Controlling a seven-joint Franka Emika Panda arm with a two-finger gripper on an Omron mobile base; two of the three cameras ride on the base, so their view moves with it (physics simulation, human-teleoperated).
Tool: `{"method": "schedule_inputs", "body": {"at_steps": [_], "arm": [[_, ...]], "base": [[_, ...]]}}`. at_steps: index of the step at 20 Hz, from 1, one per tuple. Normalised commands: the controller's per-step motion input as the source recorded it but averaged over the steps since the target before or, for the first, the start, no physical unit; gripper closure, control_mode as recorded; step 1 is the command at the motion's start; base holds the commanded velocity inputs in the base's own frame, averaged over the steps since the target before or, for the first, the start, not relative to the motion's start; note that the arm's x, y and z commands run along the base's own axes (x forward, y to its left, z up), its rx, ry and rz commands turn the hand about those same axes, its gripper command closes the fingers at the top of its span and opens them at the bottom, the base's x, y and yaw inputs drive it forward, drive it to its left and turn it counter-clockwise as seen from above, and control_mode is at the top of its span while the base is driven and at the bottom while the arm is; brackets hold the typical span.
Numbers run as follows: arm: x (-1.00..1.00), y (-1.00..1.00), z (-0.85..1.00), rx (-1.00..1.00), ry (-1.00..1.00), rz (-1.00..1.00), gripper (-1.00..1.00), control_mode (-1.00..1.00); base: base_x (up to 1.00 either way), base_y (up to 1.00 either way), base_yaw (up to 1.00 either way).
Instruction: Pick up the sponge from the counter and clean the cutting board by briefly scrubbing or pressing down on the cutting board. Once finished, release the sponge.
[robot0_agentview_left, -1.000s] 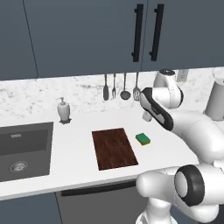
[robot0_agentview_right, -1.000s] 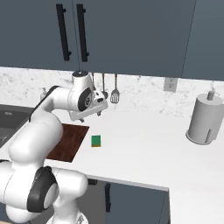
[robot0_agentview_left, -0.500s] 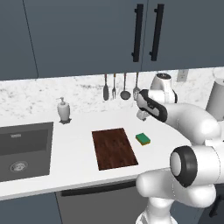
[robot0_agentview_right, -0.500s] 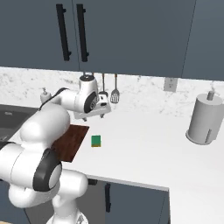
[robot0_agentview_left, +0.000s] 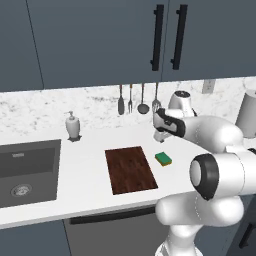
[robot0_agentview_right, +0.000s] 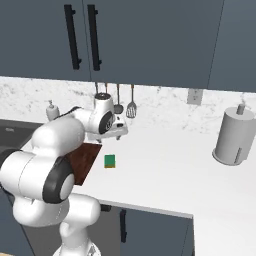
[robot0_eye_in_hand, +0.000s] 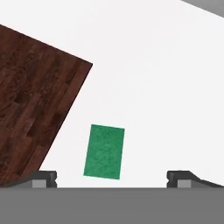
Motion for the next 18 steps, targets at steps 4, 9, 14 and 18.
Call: {"method": "schedule_inputs", "body": {"at_steps": [4, 9, 14, 18], "arm": [[0.00, -0.01, -0.41, 0.00, 0.04, 0.03, -1.00, -1.00], [0.00, 0.00, -0.35, 0.00, 0.02, 0.00, -1.00, -1.00], [0.00, 0.00, -0.33, 0.02, 0.02, 0.00, -1.00, -1.00], [0.00, 0.00, -0.30, 0.03, 0.01, 0.00, -1.00, -1.00]], "base": [[0.00, 0.00, 0.00], [0.00, 0.00, 0.00], [0.00, 0.00, 0.00], [0.00, 0.00, 0.00]]}}
